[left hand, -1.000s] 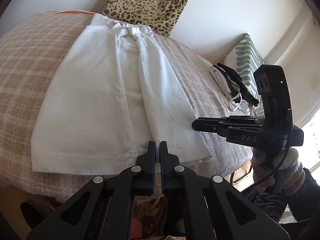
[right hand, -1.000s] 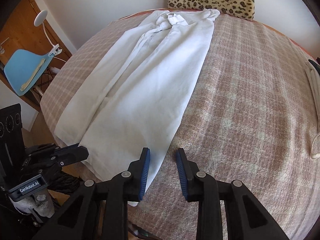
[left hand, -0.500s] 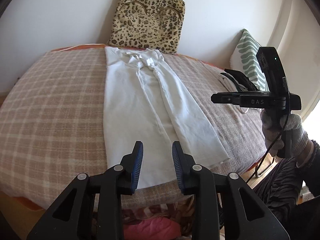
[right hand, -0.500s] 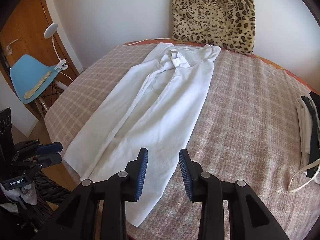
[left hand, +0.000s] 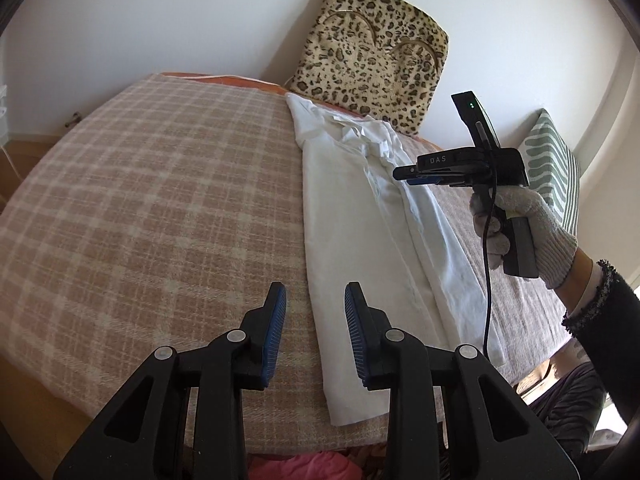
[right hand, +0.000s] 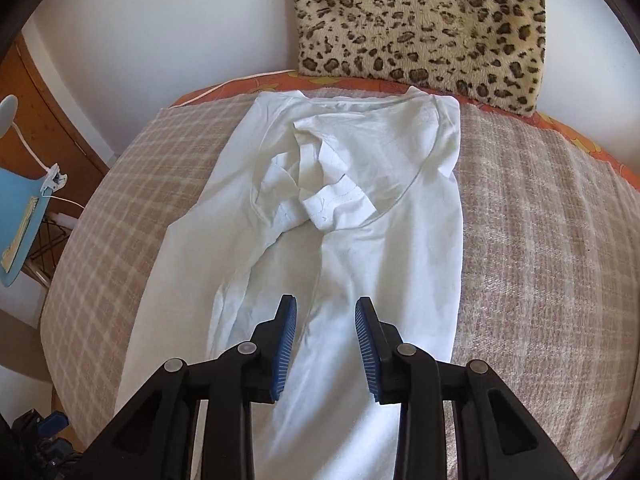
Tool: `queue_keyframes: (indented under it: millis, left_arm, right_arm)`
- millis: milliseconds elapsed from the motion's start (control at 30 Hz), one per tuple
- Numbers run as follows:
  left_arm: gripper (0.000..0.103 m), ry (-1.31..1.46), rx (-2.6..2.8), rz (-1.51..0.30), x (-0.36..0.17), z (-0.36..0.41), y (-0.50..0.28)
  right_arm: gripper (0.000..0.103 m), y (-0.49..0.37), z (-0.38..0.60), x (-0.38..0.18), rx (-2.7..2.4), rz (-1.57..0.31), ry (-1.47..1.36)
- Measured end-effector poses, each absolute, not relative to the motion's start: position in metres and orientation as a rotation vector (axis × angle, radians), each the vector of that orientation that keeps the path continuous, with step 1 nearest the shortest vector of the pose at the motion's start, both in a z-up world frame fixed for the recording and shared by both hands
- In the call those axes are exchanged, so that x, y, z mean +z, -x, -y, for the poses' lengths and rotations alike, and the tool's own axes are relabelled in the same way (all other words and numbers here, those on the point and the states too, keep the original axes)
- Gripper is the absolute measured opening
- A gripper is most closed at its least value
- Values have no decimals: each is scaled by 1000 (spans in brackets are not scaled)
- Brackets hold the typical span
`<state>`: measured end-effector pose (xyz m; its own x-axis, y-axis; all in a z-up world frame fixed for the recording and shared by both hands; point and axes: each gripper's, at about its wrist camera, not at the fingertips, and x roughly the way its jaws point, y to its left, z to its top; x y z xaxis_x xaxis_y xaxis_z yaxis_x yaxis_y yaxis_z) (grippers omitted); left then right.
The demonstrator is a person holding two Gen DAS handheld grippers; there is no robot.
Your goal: Fold small clothes
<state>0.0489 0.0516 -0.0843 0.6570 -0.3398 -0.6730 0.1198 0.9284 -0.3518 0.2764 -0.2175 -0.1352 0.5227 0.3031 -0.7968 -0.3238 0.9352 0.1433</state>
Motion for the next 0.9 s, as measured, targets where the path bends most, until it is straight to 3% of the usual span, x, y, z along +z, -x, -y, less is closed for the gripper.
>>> queue_keyframes:
  millis: [167, 233, 367, 567, 600, 667, 833, 900]
  left_arm:
    - [29, 289, -261, -817, -82, -55, -50]
    - [29, 281, -261, -818, -82, -54, -50]
    - [29, 277, -257, -818, -84, -53, -50]
    - [29, 323, -264, -844, -87, -56, -51]
    - [30, 331, -275, -850, -87, -56, -51]
    - [44, 347, -293, -862, -89, -57, -48]
    - [45, 376, -337, -938, -101, -58, -43]
    - [45, 399, -354, -982, -108, -59, -43]
  right_arm:
    - [18, -286, 218, -147, 361, -967, 17]
    - [7, -287, 218, -150, 364, -968, 7]
    - [5, -285, 218, -142, 439, -942, -58]
    - [18, -276, 213, -138, 534, -979, -116]
    - [25, -267, 215, -131, 532, -952, -94]
    - [35, -245, 222, -118, 559, -913, -68]
    - [49, -181, 252, -99, 540, -839, -30]
    - [49, -157, 267, -102, 526, -830, -30]
